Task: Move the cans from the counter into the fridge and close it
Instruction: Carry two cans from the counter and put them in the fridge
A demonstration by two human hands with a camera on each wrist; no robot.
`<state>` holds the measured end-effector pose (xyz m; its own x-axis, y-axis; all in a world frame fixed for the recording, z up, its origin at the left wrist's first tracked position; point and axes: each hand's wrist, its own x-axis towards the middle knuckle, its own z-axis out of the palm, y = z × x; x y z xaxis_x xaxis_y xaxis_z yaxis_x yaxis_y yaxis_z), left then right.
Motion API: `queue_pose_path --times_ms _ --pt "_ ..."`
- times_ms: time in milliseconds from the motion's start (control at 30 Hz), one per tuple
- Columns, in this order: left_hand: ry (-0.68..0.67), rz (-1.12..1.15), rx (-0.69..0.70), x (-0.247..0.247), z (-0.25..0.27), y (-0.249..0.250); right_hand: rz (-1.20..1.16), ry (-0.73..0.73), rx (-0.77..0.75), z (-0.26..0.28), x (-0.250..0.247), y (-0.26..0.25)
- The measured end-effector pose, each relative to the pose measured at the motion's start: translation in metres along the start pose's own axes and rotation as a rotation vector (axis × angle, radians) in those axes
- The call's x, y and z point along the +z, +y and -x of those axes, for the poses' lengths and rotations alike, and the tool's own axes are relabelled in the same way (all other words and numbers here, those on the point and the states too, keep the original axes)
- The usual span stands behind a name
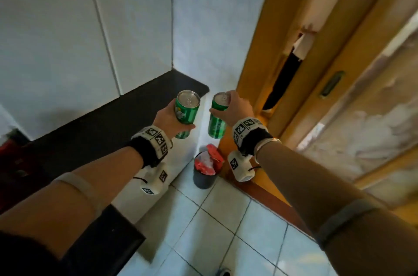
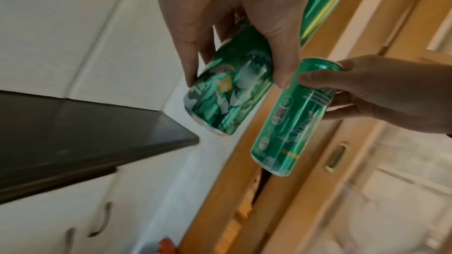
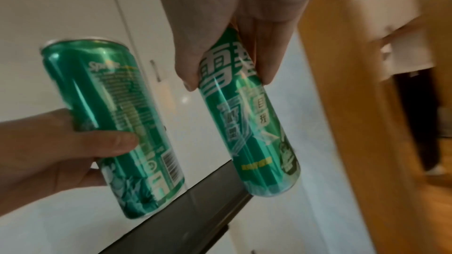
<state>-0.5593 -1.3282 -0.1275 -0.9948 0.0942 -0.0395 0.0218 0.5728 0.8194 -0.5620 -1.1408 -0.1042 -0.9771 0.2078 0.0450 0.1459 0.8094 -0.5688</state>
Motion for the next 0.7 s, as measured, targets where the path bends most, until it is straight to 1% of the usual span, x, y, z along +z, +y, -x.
queue_pose_path --times_ms 200,367,500,567,700 --pt "-0.195 -0.035 0.161 0.11 -0.011 0.087 0.045 0.196 0.206 0.032 -0.097 0.115" --pt "-0.432 -0.023 0.287 0.221 -0.001 0.165 0.039 0.341 0.39 0.075 -0.17 0.217" --pt "-0.586 0.0 0.356 0.317 0.026 0.223 0.074 0.41 0.529 0.116 -0.226 0.3" --pt "-0.672 0.056 0.385 0.364 0.043 0.25 0.068 0.457 0.582 0.136 -0.252 0.34" --pt "-0.738 -0.036 0.534 0.45 0.08 0.299 0.076 0.517 0.713 0.185 -0.302 0.409"
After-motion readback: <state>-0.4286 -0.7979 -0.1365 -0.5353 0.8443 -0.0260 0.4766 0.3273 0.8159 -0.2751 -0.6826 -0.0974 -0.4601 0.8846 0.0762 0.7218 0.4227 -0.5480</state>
